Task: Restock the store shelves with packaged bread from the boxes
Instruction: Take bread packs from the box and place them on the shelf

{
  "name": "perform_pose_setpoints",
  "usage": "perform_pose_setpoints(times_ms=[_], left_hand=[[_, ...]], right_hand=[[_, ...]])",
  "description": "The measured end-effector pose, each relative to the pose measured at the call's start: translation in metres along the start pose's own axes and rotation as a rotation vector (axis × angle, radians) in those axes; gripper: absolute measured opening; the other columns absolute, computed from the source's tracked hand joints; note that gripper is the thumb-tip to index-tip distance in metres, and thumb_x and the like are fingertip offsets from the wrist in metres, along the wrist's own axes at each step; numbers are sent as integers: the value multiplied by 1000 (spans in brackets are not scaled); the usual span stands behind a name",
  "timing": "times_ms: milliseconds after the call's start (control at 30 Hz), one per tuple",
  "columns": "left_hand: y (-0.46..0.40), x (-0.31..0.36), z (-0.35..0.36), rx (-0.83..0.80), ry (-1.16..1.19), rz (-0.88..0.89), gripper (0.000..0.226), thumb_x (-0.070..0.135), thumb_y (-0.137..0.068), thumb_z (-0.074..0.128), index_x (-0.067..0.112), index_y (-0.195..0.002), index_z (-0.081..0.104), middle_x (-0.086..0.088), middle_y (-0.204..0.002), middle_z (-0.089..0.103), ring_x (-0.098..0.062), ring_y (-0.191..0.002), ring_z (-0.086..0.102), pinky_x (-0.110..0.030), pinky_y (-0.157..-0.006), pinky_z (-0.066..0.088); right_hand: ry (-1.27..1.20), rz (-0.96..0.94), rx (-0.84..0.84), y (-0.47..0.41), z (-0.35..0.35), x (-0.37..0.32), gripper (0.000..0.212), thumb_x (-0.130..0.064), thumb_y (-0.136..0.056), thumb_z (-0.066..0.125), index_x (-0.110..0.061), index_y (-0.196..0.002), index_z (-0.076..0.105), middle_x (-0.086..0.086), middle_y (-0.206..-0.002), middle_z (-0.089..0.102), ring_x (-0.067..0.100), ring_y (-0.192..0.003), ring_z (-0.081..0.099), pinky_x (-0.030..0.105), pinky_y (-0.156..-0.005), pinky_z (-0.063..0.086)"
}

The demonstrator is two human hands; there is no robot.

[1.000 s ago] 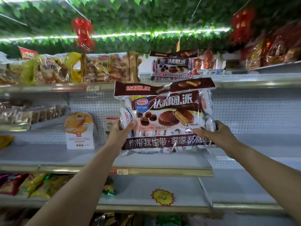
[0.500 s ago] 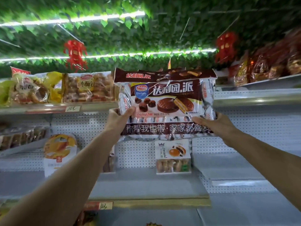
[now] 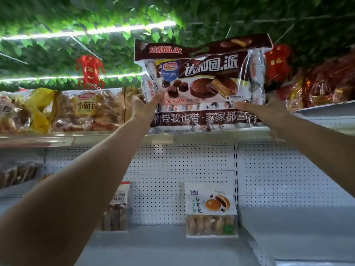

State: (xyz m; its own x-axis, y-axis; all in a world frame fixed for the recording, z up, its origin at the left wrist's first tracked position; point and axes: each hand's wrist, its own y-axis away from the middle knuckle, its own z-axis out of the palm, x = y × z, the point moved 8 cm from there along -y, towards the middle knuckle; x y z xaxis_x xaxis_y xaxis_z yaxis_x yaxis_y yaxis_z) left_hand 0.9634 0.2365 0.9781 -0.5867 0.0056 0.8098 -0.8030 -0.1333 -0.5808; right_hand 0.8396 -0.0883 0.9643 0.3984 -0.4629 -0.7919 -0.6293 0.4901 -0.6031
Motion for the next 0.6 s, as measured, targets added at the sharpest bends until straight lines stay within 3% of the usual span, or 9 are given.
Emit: perform_pose_setpoints(times_ms=[100,233,333,400,467,600], left_hand=[[-31,-4,21,39,-17,54,91,52,-84,69,0,-147,28,-16,-143,44,-30,-129,44,-36,-105,37],[-77,-17,53,65,-26,76,96,51,-86,68,3,-153,19,-16,-153,37,-31,-138,39,-35,-108,35],[-105,-28,76,67,-60,75,89,47,-90,65,11,-155,16,-14,-157,33,-32,-140,36,-38,-110,33],[-122,-37,90,65,-68,65,82,44,-92,64,13,-154,20,-13,-155,36,-32,-138,39,-36,-106,34],[-139,-50,102,48,-42,23,80,42,-91,66,14,-152,23,-13,-151,42,-31,-133,44,-43,-109,34],[-162,-79,115,48,-70,-29,74,43,-87,70,19,-147,34,-12,-137,55,-28,-114,56,-44,-100,44]], right_hand=[[41,-31,-8,-40,9,5,138,-63,-40,83,-13,-153,22,13,-156,30,33,-140,34,47,-110,37],[36,-30,-15,-102,22,27,123,-51,-55,84,-14,-153,20,12,-158,27,32,-141,32,43,-109,34],[51,4,-37,-144,36,47,128,-53,-51,84,-15,-154,18,13,-159,25,34,-142,30,46,-111,34],[67,13,-65,-168,45,59,121,-48,-60,84,-14,-154,16,13,-159,23,33,-142,30,45,-109,35],[74,32,-109,-190,54,72,114,-41,-69,83,-13,-155,13,11,-160,22,32,-142,30,41,-109,34],[106,63,-145,-220,70,93,112,-34,-71,84,-11,-154,13,11,-159,25,30,-141,32,38,-108,34]])
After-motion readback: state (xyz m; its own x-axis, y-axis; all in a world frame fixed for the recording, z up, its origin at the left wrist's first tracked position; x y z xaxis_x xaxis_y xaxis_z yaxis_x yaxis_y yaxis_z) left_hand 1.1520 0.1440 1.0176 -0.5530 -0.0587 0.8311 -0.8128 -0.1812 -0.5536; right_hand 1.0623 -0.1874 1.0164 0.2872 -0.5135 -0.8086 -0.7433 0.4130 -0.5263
